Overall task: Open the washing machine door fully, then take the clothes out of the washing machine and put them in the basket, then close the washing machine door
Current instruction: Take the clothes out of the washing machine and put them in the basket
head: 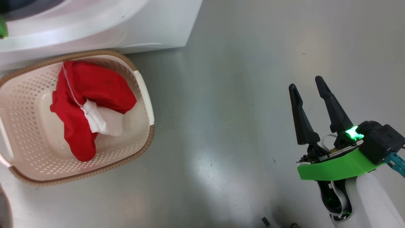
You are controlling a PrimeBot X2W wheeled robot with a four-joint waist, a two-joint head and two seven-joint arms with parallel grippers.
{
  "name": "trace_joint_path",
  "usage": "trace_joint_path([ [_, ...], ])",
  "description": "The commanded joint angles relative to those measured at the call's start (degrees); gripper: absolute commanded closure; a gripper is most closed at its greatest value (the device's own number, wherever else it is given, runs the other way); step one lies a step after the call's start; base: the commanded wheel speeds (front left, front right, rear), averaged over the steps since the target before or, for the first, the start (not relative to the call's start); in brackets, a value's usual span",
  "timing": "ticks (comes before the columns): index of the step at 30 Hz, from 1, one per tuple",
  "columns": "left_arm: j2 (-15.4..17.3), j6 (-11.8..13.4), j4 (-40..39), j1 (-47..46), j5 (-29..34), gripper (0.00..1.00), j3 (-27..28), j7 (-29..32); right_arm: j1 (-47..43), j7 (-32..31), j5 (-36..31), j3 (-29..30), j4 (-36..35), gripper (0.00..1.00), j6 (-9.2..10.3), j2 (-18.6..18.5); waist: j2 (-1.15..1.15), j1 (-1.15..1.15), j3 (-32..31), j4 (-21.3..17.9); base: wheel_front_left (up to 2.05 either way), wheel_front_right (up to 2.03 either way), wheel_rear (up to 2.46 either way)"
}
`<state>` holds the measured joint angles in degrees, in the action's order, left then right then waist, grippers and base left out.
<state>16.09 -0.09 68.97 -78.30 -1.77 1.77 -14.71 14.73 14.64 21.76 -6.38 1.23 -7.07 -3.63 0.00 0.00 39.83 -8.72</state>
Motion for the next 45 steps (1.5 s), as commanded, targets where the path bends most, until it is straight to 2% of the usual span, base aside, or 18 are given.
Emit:
trace_joint_path([
  [1,2.3,-0.2,-2.8,2.4,-0.6,1.00,0.6,-0.3,-0.5,0.4,0.8,-1.0,-1.1,0.00,-0.42,-0.5,0.00,0.00,-0.9,0.8,0.00,0.00,0.00],
  [7,0.1,-0.6,-15.7,9.9,-3.5,1.00,3.3,-0.3,-0.9,0.4,0.5,-0.5,-0.9,0.00,-0.42,-1.4,0.00,0.00,-3.0,3.0,0.00,0.00,0.00],
  [15,-4.0,-1.5,-31.7,22.3,-4.2,1.00,6.3,-0.3,-2.0,0.4,0.2,0.0,-0.4,0.00,-0.42,-2.7,0.00,0.00,-6.6,5.8,0.00,0.00,0.00],
  [29,-11.0,-3.7,-50.1,38.4,-2.5,1.00,9.3,-0.3,-5.5,0.4,-0.1,1.4,0.4,0.00,-0.42,-4.0,0.00,0.00,-12.5,9.5,0.00,0.00,0.00],
  [36,-12.7,-4.4,-60.1,44.6,-2.1,1.00,8.8,-0.3,-6.6,0.4,-0.1,1.5,0.5,0.00,-0.42,-4.2,0.00,0.00,-14.1,10.1,0.00,0.00,0.00],
  [45,-13.2,-2.9,-71.9,51.4,-2.5,1.00,7.4,-0.3,-7.6,0.4,-0.2,1.8,0.4,0.00,-0.42,-4.0,0.00,0.00,-15.4,10.2,0.00,0.00,0.00],
])
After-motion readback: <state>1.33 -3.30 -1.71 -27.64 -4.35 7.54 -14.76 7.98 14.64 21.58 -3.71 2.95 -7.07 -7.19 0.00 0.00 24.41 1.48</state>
